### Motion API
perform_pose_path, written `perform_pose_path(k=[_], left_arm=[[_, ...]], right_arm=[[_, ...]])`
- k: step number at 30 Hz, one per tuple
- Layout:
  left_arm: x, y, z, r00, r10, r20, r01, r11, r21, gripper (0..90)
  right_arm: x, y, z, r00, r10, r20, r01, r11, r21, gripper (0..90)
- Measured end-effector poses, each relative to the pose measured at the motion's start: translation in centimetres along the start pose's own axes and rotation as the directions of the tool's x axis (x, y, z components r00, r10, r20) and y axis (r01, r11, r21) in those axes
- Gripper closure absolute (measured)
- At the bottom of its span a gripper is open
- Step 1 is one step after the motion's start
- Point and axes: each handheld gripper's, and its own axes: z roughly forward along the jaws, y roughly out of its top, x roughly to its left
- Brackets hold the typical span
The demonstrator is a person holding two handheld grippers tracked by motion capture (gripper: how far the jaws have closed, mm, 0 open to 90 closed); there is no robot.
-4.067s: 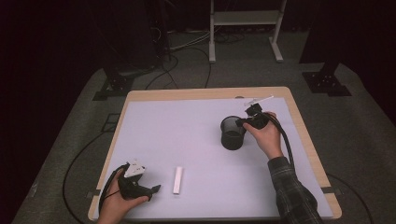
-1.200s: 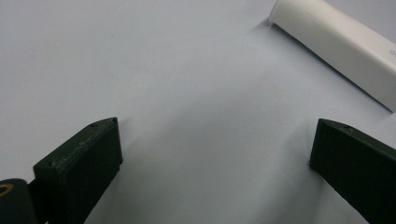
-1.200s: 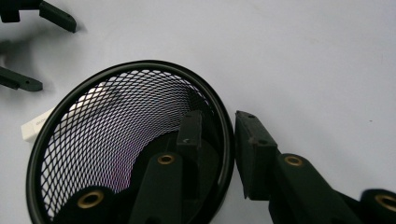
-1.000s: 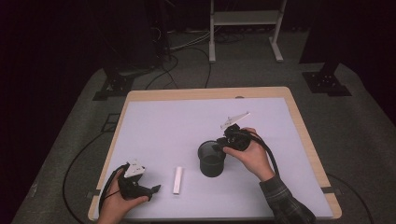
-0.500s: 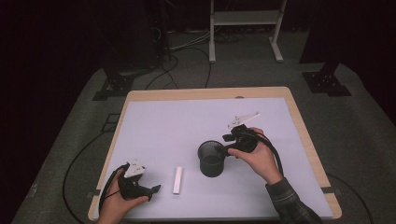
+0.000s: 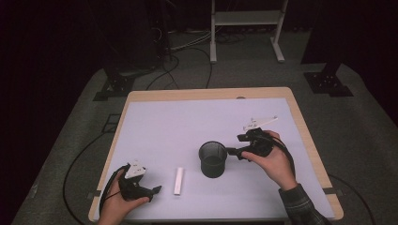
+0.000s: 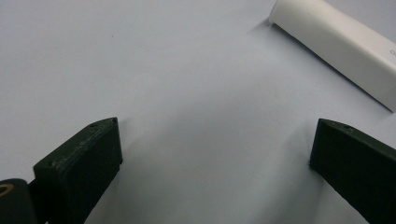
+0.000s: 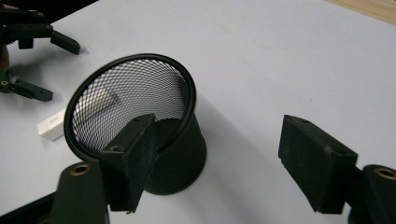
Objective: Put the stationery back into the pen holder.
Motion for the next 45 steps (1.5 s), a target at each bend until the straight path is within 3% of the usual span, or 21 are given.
perform_pose_path(k=[7, 16, 28, 45], left_arm=[[0.0, 0.0, 0.0, 1.0000, -0.002, 0.000, 0.002, 1.0000, -0.001, 1.5], [0.0, 0.0, 0.0, 1.0000, 0.000, 0.000, 0.000, 1.0000, 0.001, 1.4], [0.0, 0.0, 0.0, 1.0000, 0.001, -0.001, -0.001, 1.0000, 0.002, 1.4], [0.0, 0.0, 0.0, 1.0000, 0.002, -0.002, -0.002, 1.0000, 0.002, 1.4]], right_arm=[[-0.7, -1.4, -1.1, 0.9996, 0.016, 0.023, -0.016, 1.000, -0.007, 20.9], [-1.4, -3.5, -1.6, 0.9954, 0.021, 0.094, -0.024, 0.999, 0.031, 16.7], [-2.8, -6.7, -2.6, 0.9816, 0.030, 0.189, -0.041, 0.998, 0.053, 16.7], [-4.5, -11.4, -3.3, 0.9638, 0.045, 0.263, -0.074, 0.992, 0.101, 16.7]])
